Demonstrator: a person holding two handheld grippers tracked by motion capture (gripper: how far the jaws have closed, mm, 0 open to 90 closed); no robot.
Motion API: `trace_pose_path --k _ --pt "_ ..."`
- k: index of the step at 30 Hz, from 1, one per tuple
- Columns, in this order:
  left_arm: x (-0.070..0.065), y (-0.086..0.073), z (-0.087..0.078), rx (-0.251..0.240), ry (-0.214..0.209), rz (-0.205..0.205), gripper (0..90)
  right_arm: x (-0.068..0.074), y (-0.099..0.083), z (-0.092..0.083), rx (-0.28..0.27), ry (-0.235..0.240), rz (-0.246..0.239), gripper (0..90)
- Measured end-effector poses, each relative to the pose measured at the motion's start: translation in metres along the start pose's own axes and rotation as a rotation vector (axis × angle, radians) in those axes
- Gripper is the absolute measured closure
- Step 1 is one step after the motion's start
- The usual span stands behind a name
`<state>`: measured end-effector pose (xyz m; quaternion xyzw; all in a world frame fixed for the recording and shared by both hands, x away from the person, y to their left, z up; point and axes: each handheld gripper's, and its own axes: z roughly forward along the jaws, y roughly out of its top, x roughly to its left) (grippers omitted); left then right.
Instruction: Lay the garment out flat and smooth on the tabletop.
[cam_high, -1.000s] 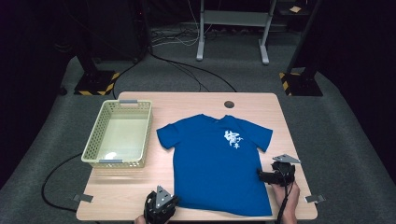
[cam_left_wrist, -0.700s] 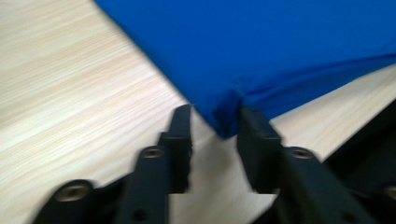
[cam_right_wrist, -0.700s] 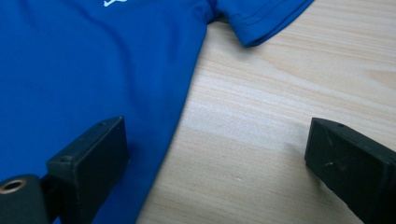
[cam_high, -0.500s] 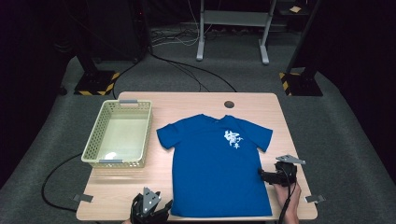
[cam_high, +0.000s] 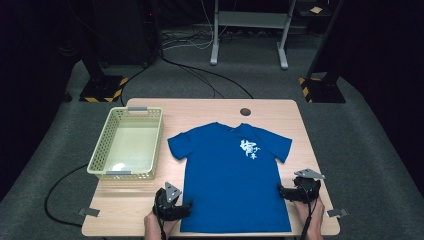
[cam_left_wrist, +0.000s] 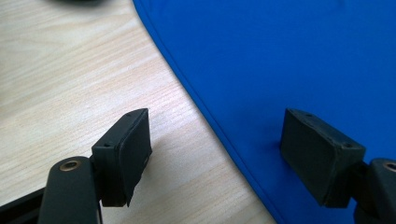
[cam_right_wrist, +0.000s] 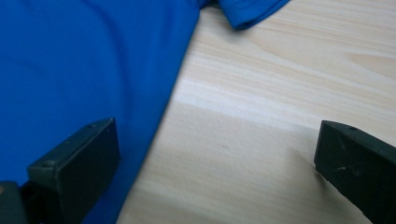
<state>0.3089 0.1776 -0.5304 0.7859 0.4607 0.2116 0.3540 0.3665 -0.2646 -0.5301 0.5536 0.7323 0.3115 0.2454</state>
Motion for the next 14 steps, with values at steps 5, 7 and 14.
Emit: trace_pose_path --k 5,7,14 --pt "0.004 0.001 0.002 0.008 -0.014 -0.007 19.2 -0.013 -0.007 -0.009 -0.026 0.03 0.047 0.0" --pt "0.005 0.001 0.003 0.011 -0.017 -0.011 15.8 -0.018 -0.009 -0.011 -0.047 0.058 0.077 0.0" --pt "0.006 0.002 0.004 0.015 -0.01 -0.016 13.9 -0.017 -0.008 -0.01 -0.043 0.071 0.063 0.0"
